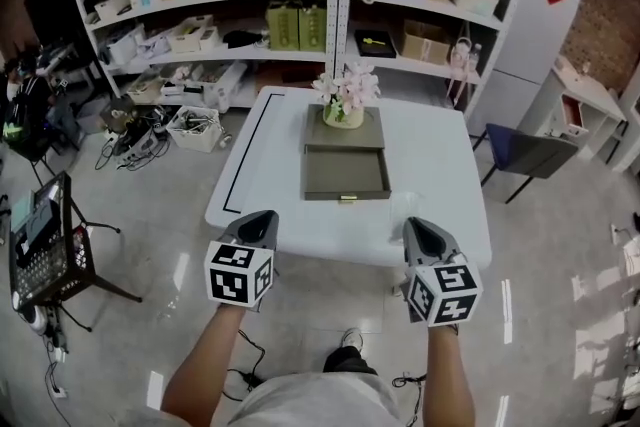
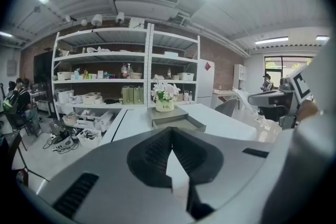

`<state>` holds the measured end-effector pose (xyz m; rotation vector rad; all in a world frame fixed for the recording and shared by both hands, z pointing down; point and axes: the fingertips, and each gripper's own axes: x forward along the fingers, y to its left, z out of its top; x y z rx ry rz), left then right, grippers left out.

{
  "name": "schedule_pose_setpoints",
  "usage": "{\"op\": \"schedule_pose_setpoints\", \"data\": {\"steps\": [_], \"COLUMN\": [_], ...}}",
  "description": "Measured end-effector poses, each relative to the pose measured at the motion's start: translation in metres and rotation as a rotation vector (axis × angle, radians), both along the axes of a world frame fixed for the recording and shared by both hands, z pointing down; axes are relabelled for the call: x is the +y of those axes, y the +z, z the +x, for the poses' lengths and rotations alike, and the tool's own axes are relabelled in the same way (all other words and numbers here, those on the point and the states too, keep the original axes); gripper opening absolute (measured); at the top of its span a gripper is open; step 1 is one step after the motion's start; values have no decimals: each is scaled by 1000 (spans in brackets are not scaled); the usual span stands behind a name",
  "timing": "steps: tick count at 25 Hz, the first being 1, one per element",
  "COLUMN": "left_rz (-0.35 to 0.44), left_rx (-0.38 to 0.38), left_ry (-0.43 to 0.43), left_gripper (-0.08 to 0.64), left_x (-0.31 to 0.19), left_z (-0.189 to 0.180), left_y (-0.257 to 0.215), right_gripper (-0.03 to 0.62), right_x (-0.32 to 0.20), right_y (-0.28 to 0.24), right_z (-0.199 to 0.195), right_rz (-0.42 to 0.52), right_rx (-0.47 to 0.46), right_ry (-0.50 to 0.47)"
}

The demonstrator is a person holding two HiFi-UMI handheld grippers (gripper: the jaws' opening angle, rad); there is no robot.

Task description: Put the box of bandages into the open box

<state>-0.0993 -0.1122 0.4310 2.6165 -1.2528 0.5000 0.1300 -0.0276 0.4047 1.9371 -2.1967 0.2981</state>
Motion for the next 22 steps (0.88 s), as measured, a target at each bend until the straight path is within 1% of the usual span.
{"op": "schedule_pose_setpoints", "data": {"steps": [5,9,18,22], "left_rz": [-2,-10,-19,-25], "left_rx": [-9,-15,-26,-35], "left_ry": [-14,-32,-88,-121], "left_gripper": [4,5,5,5], "left_x": [-27,-42,-71,-78], "left_z": [34,54,85,90], "left_y": [0,1,8,12], "right_gripper": [5,5,5,5], "right_x": [-32,-53,-93,-105], "right_y": [7,8,18,23], "right_z": [25,45,78,87], "right_rz": [-15,-22,-35,-45], "right_rx": [-4,-7,-28,-32], "right_ry": [-45,-73,-140,-174]}}
